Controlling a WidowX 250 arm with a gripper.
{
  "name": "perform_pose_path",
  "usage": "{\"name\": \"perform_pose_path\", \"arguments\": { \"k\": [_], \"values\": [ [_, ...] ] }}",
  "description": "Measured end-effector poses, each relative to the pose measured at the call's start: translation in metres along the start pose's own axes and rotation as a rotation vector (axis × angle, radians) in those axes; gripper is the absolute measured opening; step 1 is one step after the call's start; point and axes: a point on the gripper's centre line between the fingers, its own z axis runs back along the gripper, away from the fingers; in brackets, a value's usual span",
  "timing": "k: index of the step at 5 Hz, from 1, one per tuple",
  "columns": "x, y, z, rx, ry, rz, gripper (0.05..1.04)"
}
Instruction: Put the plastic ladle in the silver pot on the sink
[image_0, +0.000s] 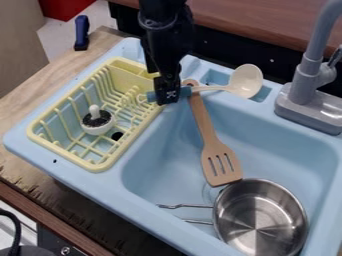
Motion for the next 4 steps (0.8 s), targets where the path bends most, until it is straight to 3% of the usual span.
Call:
{"name": "perform_pose_path", "arguments": {
  "k": [2,4],
  "values": [
    [-0.0015,0.0004,-0.0031,0.02,-0.003,0.012,0.951],
    [0.0011,0.0,-0.0072,0.029,0.005,0.005,0.387]
  ]
}}
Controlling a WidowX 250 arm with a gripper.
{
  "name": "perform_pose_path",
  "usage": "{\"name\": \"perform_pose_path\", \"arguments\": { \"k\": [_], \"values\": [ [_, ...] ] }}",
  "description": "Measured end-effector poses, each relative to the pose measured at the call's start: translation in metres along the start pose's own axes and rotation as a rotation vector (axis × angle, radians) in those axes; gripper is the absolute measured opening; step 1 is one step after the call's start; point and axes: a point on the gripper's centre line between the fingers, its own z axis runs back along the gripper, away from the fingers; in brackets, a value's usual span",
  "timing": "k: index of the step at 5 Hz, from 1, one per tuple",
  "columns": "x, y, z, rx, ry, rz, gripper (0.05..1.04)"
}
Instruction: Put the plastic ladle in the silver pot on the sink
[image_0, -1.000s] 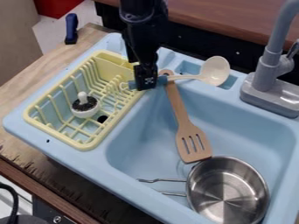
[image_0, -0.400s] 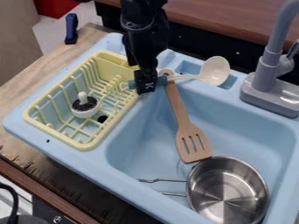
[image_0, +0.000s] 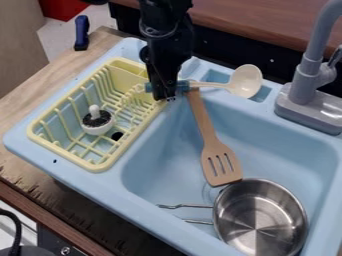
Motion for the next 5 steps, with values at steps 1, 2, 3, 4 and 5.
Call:
{"name": "perform_pose_path", "arguments": {
  "k": [1,2,3,4,5],
  "values": [
    [0.0,-0.002,-0.001,-0.013,-0.001,-0.012,0.22],
    [-0.001,-0.003,-0.002,-0.017,-0.002,-0.017,0.206],
    [-0.008,-0.003,0.001,-0.044,-0.013,0.016,0.206],
    [-0.013,0.003,0.019,-0.014,-0.055,0.024,0.206],
    [-0.02,0.001,0.031,-0.035,-0.06,0.009,0.206]
  ]
}}
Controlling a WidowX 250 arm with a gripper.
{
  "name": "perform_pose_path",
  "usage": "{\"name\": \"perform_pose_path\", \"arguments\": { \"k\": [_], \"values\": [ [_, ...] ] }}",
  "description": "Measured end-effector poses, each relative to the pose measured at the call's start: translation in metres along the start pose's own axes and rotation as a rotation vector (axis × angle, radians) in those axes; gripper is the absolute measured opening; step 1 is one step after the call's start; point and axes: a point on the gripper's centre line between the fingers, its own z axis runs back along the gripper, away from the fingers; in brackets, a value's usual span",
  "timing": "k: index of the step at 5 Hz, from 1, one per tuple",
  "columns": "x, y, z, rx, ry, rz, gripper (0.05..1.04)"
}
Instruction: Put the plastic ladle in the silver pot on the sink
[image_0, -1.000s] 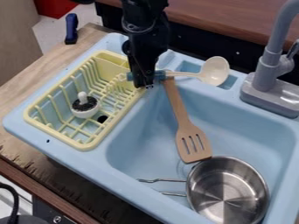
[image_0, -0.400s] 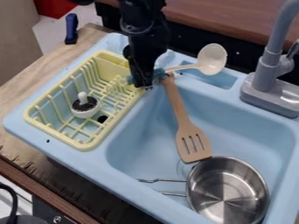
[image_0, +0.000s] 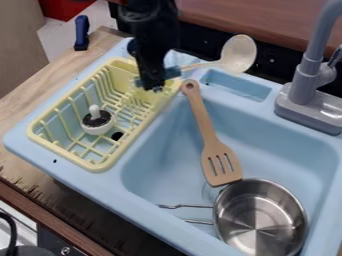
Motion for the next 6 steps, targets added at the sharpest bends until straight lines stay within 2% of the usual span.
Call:
{"name": "perform_pose_path", "arguments": {
  "k": [1,2,3,5,6],
  "values": [
    [-0.011,-0.013,0.005,-0.024,0.036,-0.049,0.206],
    [-0.018,-0.038,0.001,-0.068,0.076,-0.131,0.206],
    [-0.023,-0.06,0.003,-0.074,0.069,-0.137,0.206],
    [-0.017,-0.086,0.007,-0.131,0.096,-0.05,0.206],
    [-0.011,-0.096,0.004,-0.135,0.125,-0.026,0.206]
  ]
}}
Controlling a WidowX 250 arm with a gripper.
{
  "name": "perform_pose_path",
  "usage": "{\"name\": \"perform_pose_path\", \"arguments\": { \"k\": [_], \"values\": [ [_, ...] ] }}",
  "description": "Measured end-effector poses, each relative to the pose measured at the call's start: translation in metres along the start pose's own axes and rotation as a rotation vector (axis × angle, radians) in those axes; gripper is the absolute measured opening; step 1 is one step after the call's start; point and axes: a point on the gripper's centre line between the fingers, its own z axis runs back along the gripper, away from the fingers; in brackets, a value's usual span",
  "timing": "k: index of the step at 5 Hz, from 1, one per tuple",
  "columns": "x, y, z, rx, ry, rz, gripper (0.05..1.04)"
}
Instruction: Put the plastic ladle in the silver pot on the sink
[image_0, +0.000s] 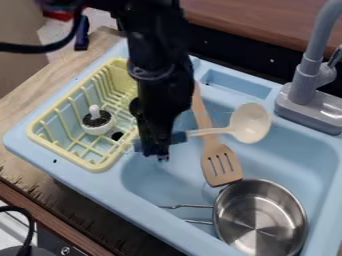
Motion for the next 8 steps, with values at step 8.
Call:
{"name": "perform_pose_path", "arguments": {
  "k": [8],
  "values": [
    [0.0,-0.041,-0.026,0.01,0.118,-0.471,0.242]
  ]
}}
